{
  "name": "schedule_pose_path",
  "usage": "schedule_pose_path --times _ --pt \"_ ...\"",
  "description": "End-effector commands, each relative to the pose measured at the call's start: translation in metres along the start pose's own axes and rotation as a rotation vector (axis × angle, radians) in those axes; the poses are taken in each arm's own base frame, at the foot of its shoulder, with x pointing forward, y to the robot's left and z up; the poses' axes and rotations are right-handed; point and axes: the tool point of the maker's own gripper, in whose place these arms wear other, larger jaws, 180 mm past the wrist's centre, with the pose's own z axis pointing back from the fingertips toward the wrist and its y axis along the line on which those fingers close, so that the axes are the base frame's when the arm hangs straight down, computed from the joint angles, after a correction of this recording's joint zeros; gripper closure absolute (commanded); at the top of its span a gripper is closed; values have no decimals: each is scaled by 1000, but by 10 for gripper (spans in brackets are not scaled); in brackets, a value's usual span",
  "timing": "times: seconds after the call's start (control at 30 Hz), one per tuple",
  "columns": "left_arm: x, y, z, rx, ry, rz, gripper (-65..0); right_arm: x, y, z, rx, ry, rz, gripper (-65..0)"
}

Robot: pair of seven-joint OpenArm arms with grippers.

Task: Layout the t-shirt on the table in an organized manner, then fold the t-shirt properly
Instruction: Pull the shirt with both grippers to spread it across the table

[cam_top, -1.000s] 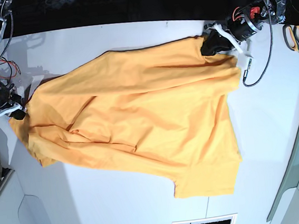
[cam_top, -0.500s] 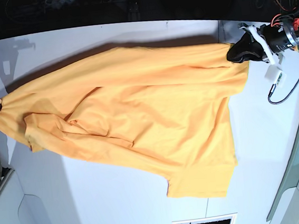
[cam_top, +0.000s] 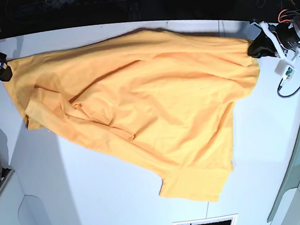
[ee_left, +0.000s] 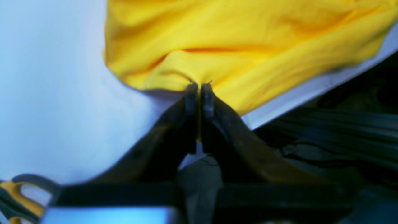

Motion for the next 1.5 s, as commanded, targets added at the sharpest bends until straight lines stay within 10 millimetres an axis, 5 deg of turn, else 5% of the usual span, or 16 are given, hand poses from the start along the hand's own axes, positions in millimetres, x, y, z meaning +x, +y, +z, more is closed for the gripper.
schedule_pose_path --times 0.0,0.13,0.33,0.47,0.6,0.87,0.97,1.07,1.3,1.47 --pt "9 9 3 16 -28 -15 0 31 1 9 17 -90 6 -334" --pt "-9 30 -6 45 14 55 0 66 10 23 33 -193 34 -334" --pt "1 55 -15 70 -17 118 0 105 64 17 105 -252 200 -334" --pt "15 62 -17 79 -45 119 0 94 103 -10 152 -167 335 -335" --pt "18 66 -14 87 -49 110 0 74 139 -29 222 -77 425 -444" --pt "19 66 -14 87 -50 110 0 33 173 -45 295 65 536 -442" --pt "20 66 -14 87 -56 109 0 19 183 -48 317 101 573 -306" --pt "17 69 -14 101 -40 96 0 21 182 -51 298 83 607 0" --pt "23 117 -7 279 -16 81 0 76 170 -46 216 -71 615 0" --pt "52 152 -4 322 -62 135 0 117 156 -39 138 -152 617 0"
